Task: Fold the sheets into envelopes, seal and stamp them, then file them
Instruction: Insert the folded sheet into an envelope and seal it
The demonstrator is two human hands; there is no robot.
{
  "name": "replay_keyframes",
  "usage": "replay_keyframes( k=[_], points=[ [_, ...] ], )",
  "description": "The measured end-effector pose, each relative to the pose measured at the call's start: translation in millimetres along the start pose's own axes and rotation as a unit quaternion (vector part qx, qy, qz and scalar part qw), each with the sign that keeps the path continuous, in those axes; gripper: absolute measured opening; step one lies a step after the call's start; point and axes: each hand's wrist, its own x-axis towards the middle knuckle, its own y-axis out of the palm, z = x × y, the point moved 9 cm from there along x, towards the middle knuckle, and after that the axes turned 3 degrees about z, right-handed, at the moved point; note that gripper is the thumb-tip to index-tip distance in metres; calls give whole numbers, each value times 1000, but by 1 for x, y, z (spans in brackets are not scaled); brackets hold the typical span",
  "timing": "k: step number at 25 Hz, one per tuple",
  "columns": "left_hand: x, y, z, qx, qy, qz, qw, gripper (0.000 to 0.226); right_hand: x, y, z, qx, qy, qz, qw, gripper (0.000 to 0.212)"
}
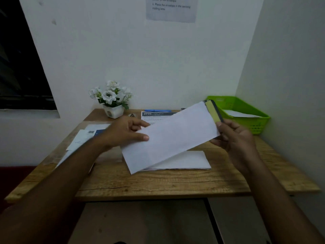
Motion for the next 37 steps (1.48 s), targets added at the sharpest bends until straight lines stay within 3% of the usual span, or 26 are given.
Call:
replay_keyframes(
  k=[2,5,8,11,13,17,20,25,32,37],
  points=[
    [10,-25,-6,43,17,-38,998,34,6,14,-11,3,67,98,993,14],
    [29,-38,-10,140,44,-16,989,26,18,32,-19,-24,99,175,979,32],
    [44,-35,-3,163,57,4,985,15,37,49,-28,-73,94,197,973,31],
    [57,-35,9,205,57,-61,975,14,60,56,-47,-97,95,155,978,20],
    [64,-25,13,280,63,-100,953,34,71,54,-63,-94,109,114,983,25],
    [71,31,8,443,117,-76,885,100,80,55,-91,-45,138,88,986,25],
    [74,61,8,479,152,-47,863,118,84,52,-95,-58,109,65,990,18],
    [69,63,-6,545,204,-128,803,107,84,56,-87,-77,49,53,994,5],
    [62,59,-6,542,207,-134,803,102,83,51,-95,-160,65,74,982,14],
    [49,56,-18,517,262,-157,800,86,77,54,-87,-144,42,98,984,27]
  ],
)
